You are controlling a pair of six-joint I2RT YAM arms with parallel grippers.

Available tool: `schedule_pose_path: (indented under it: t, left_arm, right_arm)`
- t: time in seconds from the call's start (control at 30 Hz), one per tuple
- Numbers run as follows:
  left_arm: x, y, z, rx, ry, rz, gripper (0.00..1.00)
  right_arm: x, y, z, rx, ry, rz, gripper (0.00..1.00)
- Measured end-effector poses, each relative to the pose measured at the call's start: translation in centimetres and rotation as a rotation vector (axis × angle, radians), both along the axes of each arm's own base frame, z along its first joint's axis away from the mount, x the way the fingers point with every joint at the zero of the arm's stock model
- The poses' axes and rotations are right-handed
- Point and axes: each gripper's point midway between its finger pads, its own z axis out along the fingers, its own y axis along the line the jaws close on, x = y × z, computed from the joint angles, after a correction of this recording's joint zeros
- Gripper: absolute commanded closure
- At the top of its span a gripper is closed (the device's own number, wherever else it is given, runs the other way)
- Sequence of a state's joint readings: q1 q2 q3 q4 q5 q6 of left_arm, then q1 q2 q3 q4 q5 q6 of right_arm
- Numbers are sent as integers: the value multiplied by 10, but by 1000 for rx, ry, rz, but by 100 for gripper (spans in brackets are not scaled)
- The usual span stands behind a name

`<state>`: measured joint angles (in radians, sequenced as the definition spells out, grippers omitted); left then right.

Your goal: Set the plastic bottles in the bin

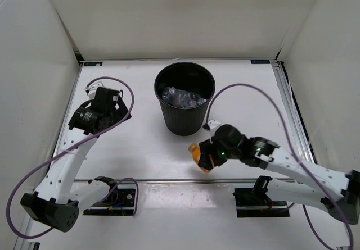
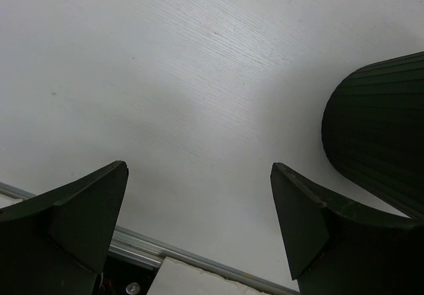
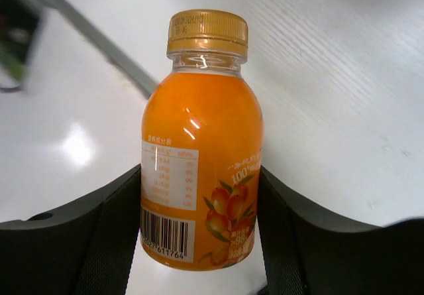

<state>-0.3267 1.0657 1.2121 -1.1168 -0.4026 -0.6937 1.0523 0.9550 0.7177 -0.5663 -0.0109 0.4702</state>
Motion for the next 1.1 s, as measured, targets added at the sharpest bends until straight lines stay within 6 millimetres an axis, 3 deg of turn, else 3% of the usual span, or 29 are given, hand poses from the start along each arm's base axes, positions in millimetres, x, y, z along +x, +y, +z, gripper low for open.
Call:
schedule_pose_path:
  t: [0.07,0.17,0.3,0.37,0.4,0.47,0.5,0.57,0.67,0.73,0.87,1.0,1.07,1.1]
  left_arm:
    - [-4,1,-7,-15,-2,15,0]
    - [-7,2,-18,-37,14,35,0]
    - [-9,0,-29,-54,34,40,0]
    - [-8,-2,-30,-65,32,37,0]
    - [-7,-3,-29,-69,28,34,0]
    - [-5,-4,-28,-80,22,28,0]
    - [-5,-4,-27,-82,22,24,0]
    - [-2,-5,-22,-83,15,16,0]
    - [4,-7,-12,-81,-8,-4,0]
    - [5,-7,-7,-79,-19,-9,0]
    - [4,-3,-5,-77,-28,-4,0]
    - [0,3,-6,-71,-32,12,0]
    - [-4,11,-10,-42,-20,43,0]
    - [-6,18,-12,-15,-15,70,0]
  right_arm:
    - [0,-3,47,58,-30,-18,57]
    - [14,3,143,199,-154,-49,56]
    - [51,14,263,311,-374,-97,58]
    - [79,26,297,320,-455,-128,58]
    - [97,32,304,309,-481,-150,57]
    - [135,42,298,250,-487,-190,54]
    - [154,48,291,226,-474,-201,26]
    - [190,58,264,168,-419,-226,0]
    - [225,60,224,62,-309,-273,0]
    - [231,54,213,14,-273,-314,0]
    - [217,7,226,10,-264,-469,0]
    - [209,-93,244,50,-247,-725,0]
    - [206,-114,240,55,-205,-771,0]
    - [201,-115,237,65,-184,-758,0]
